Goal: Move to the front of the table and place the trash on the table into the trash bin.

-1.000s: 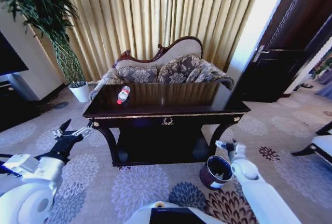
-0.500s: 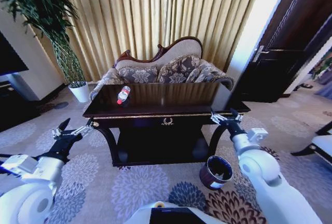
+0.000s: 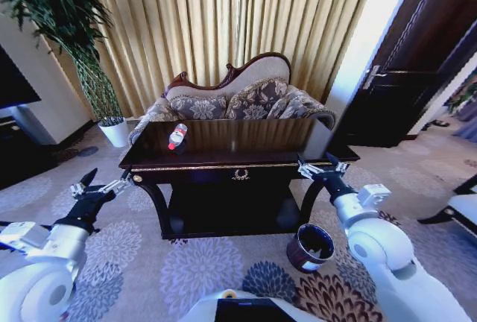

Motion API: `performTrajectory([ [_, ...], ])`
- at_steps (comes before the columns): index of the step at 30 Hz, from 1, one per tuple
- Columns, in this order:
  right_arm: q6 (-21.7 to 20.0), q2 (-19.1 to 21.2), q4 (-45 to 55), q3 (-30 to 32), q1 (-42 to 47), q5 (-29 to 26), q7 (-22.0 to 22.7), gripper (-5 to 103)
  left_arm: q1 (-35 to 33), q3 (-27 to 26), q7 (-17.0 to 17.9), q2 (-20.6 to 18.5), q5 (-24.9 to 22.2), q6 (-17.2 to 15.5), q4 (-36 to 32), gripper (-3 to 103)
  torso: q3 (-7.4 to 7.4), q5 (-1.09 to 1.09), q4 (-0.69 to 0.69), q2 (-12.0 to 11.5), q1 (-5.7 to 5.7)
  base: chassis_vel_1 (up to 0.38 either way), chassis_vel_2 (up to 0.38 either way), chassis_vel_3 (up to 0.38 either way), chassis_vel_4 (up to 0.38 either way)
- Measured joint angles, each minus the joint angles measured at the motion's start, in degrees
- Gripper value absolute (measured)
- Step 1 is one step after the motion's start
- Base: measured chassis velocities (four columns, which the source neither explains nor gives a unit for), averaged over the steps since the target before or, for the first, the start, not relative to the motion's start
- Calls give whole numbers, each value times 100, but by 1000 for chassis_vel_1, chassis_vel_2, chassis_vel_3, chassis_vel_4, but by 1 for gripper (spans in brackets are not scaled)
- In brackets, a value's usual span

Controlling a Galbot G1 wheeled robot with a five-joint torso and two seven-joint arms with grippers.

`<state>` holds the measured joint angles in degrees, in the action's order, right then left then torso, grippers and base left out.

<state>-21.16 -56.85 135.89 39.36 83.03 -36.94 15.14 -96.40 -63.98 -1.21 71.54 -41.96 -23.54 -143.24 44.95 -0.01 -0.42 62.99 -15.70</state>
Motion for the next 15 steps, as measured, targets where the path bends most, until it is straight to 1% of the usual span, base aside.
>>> performTrajectory([
  [9,-9,10,-2,-53,-7,39,-31,100,5,24,2,-11,6,-9,0,100,0,0,0,0,0,0,0,0,0],
  [15,10,2,-23,-91,-6,109,-40,100,3,55,3,12,18,-12,0,100,0,0,0,0,0,-69,57,58,-67],
])
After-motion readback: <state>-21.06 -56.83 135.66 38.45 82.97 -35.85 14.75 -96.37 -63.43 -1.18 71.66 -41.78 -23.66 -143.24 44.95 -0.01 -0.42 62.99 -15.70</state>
